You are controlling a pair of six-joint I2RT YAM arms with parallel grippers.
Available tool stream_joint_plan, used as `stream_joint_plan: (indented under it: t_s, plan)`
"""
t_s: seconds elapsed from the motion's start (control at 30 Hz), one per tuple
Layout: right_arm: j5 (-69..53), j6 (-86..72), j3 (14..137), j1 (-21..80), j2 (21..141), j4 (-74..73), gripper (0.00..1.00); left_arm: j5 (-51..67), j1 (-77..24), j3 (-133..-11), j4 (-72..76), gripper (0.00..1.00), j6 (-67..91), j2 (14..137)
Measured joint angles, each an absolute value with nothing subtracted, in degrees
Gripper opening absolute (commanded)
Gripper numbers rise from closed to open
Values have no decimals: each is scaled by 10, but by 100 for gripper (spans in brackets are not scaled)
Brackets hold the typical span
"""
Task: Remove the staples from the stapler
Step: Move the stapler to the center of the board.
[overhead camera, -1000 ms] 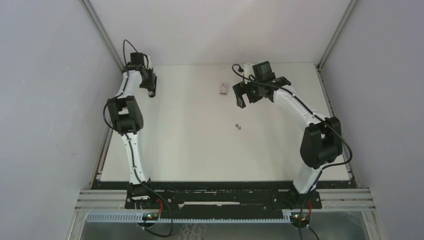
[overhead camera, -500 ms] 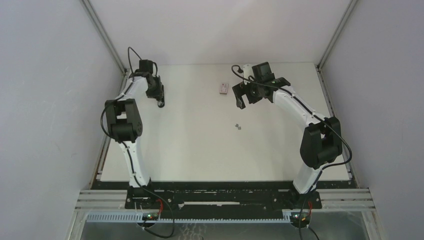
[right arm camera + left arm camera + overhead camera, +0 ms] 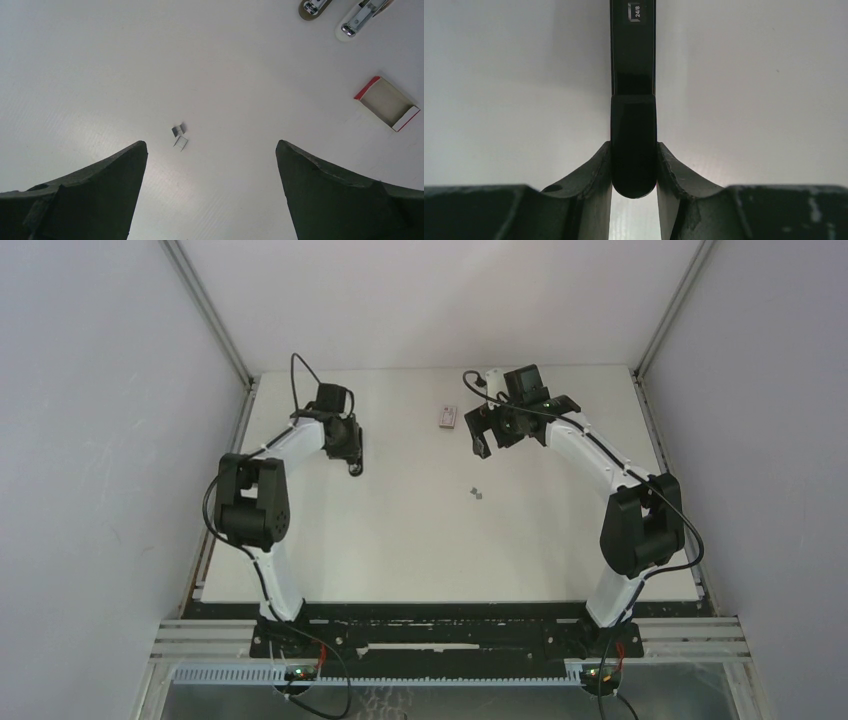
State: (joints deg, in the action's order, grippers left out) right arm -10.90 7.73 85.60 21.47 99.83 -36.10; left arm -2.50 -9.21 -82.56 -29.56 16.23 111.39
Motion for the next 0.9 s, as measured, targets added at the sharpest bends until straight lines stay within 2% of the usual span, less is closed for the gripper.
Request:
stream_joint_plan:
  t_s: [0.3, 0.9]
  plan:
    - [-109, 77, 855, 215, 998, -359, 100, -28, -143, -736, -258, 37, 197, 1049]
    - [-109, 78, 855, 216, 998, -358, 100, -21, -171, -725, -233, 91, 209, 1042]
